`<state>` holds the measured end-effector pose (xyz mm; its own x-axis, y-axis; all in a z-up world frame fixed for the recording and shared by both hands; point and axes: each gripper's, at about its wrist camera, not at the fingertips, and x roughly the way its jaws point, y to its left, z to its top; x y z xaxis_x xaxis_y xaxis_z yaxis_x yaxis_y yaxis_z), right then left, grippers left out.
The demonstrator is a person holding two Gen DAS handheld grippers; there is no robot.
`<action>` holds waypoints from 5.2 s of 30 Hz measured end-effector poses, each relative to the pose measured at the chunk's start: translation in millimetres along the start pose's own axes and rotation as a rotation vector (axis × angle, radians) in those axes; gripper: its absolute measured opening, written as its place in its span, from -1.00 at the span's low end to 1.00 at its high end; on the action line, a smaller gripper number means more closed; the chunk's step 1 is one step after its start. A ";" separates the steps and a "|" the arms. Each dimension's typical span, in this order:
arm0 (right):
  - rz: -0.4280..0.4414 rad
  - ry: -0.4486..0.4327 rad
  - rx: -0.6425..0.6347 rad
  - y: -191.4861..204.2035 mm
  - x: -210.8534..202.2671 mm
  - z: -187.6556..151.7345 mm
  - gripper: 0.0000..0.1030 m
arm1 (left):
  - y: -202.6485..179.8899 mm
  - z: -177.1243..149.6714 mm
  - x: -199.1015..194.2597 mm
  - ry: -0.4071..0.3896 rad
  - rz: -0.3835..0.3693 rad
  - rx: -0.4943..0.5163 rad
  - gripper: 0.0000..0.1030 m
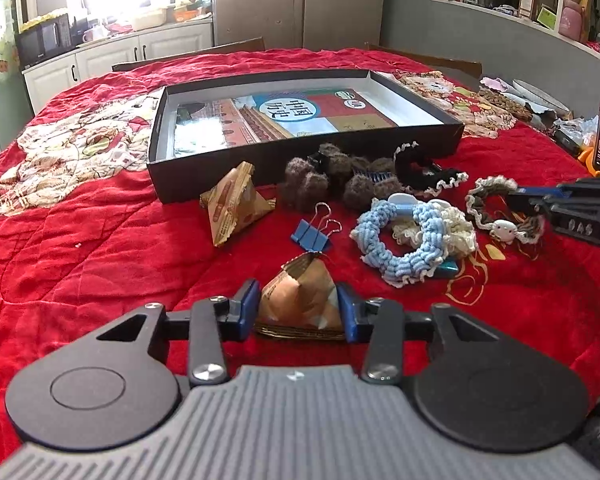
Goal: Organize objects
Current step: 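Grasp and lift the candy with left tool while right tool lifts the scrunchie, then lower candy into black box and open left tool while right tool releases scrunchie there, then withdraw both tools from the box back toward the remaining items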
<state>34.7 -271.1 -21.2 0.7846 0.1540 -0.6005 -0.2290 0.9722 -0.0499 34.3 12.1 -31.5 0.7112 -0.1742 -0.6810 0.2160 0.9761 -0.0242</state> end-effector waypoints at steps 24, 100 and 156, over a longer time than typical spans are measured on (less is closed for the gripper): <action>0.082 -0.122 -0.035 24.6 85.2 131.7 -0.83 | 35.8 126.2 57.2 -0.139 0.149 0.001 -0.13; 0.074 0.081 0.040 43.0 220.1 178.2 -0.25 | 57.0 178.2 145.8 -0.053 0.225 -0.065 0.70; 0.163 0.034 -0.030 24.7 69.4 99.4 -0.22 | 30.9 97.0 18.1 -0.141 0.138 0.074 0.81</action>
<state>140.8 -218.8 15.1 0.7157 0.3028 -0.6293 -0.3694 0.9289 0.0268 118.8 26.4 26.3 0.8229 -0.0608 -0.5649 0.1549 0.9806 0.1201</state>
